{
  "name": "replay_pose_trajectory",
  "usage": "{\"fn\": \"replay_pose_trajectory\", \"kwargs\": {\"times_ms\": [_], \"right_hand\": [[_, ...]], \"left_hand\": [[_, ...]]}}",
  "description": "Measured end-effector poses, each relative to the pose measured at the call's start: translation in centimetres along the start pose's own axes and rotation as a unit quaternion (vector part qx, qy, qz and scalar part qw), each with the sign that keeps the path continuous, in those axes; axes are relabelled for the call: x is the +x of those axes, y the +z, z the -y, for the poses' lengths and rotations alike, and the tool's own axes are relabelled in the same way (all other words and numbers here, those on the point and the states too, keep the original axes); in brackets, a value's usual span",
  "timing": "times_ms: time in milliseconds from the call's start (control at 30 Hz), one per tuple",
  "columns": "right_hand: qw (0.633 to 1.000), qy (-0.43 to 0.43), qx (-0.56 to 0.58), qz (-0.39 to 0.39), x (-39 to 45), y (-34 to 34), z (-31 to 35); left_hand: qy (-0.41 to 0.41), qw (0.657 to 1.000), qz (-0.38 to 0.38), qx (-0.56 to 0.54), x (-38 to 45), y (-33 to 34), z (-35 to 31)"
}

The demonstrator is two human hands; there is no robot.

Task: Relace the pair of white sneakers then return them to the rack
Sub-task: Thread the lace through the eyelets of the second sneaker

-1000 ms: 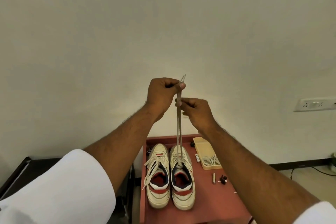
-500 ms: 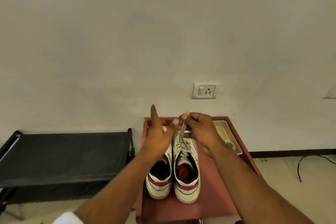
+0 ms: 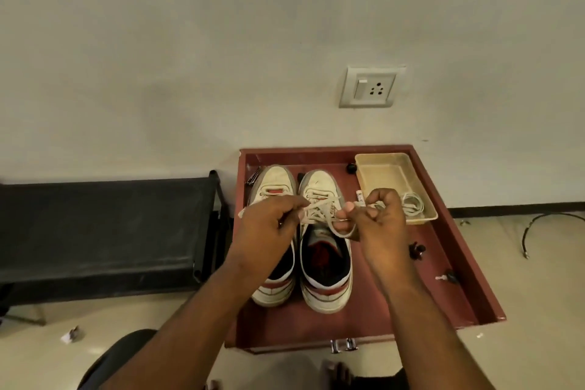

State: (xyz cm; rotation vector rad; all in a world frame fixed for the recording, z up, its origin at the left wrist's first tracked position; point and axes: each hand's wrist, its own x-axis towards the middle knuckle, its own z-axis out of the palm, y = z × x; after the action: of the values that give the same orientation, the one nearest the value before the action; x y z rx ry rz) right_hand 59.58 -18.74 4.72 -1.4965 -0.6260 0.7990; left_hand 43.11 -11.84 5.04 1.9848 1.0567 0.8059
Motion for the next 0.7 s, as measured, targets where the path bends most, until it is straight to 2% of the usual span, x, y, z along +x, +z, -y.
{"fn": "replay_pose_trajectory", "kwargs": {"times_ms": [100, 167, 200, 233, 300, 333, 367, 400, 433, 500, 533, 567, 600, 700], "right_hand": [[0.997, -0.054, -0.053, -0.002, 0.3, -1.2, 0.9], [0.98, -0.096, -0.173, 0.016, 0.8, -2.6, 1.4], [0.96, -0.1, -0.259, 0.04, 0.9, -3.2, 1.5], [0.926, -0.087, -0.361, 0.069, 0.9, -3.4, 1.4], [0.806, -0.01, -0.583, 0.101, 0.6, -3.3, 0.8], [0.747, 0.037, -0.655, 0.107, 0.6, -3.1, 0.4], [0.717, 0.056, -0.685, 0.115, 0.5, -2.9, 0.0], [0.718, 0.044, -0.683, 0.126, 0.7, -2.8, -0.5], [0.746, 0.019, -0.65, 0.143, 0.9, -2.8, -1.0], [0.867, 0.017, -0.457, 0.196, 1.5, -2.7, -1.6], [0.915, 0.042, -0.335, 0.222, 1.6, -2.5, -1.9], [0.936, 0.071, -0.251, 0.237, 1.8, -2.5, -2.3], [0.942, 0.078, -0.223, 0.239, 1.9, -2.5, -2.5], [0.928, 0.0, -0.333, 0.169, 2.3, -2.7, -2.5]], "left_hand": [[-0.068, 0.988, 0.081, 0.117, 0.2, -1.2, 0.0], [-0.08, 0.972, 0.105, 0.196, 0.7, -2.4, -0.6], [-0.065, 0.962, 0.108, 0.241, 1.0, -2.9, -0.8], [-0.042, 0.949, 0.105, 0.294, 1.2, -3.4, -1.1], [-0.018, 0.914, 0.105, 0.392, 1.4, -3.8, -1.6], [-0.023, 0.9, 0.117, 0.419, 1.4, -3.8, -1.7], [-0.025, 0.891, 0.134, 0.433, 1.4, -3.7, -1.7], [-0.023, 0.889, 0.152, 0.432, 1.4, -3.6, -1.6], [-0.019, 0.894, 0.171, 0.413, 1.5, -3.5, -1.5], [-0.008, 0.922, 0.189, 0.339, 1.9, -3.4, -1.1], [-0.005, 0.94, 0.192, 0.283, 2.1, -3.3, -0.9], [-0.004, 0.958, 0.191, 0.214, 2.1, -3.2, -0.6], [-0.009, 0.973, 0.184, 0.136, 2.0, -3.1, -0.5], [-0.062, 0.986, 0.144, -0.055, 1.6, -2.5, -0.7]]}}
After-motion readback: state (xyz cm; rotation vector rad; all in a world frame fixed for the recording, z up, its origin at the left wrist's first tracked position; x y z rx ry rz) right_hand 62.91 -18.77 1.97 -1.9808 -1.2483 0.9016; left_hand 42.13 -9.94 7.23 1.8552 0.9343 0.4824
